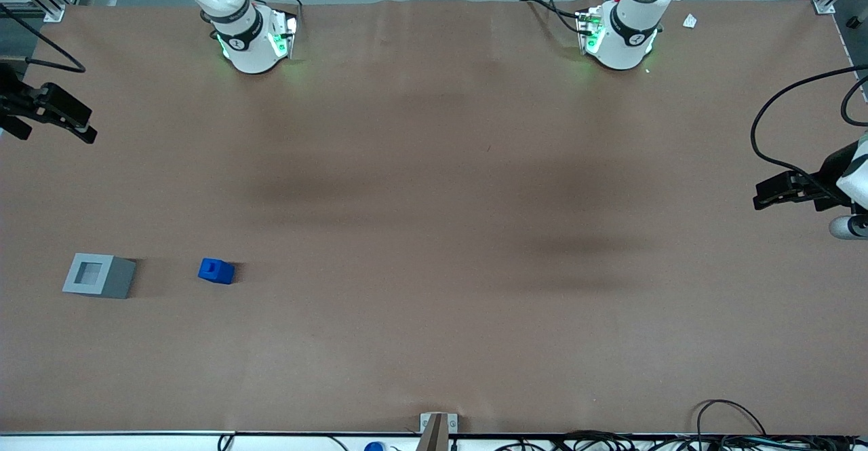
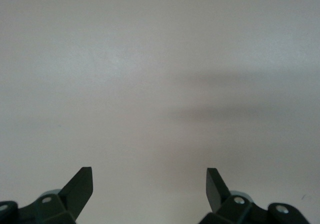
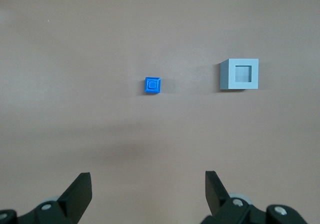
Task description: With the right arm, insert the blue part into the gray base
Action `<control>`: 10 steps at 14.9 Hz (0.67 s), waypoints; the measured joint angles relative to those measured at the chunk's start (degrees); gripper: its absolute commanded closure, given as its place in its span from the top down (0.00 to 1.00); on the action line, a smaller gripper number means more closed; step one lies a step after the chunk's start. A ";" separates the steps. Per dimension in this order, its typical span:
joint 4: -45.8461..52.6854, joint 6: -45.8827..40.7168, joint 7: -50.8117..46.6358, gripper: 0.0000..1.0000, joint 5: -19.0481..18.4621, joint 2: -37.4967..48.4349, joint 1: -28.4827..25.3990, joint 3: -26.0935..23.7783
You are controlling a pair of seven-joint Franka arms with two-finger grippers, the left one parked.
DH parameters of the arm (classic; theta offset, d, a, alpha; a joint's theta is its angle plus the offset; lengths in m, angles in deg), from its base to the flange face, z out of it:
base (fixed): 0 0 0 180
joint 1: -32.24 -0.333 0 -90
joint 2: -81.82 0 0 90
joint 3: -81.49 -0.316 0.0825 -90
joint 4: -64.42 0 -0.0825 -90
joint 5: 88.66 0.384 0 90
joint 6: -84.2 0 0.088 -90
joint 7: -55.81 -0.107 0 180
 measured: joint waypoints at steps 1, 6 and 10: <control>0.00 -0.05 0.00 1.00 0.00 -0.03 -0.03 -0.02; 0.01 -0.05 0.01 1.00 0.00 -0.11 -0.11 -0.03; -0.02 -0.16 0.01 1.00 -0.04 -0.99 -0.03 0.51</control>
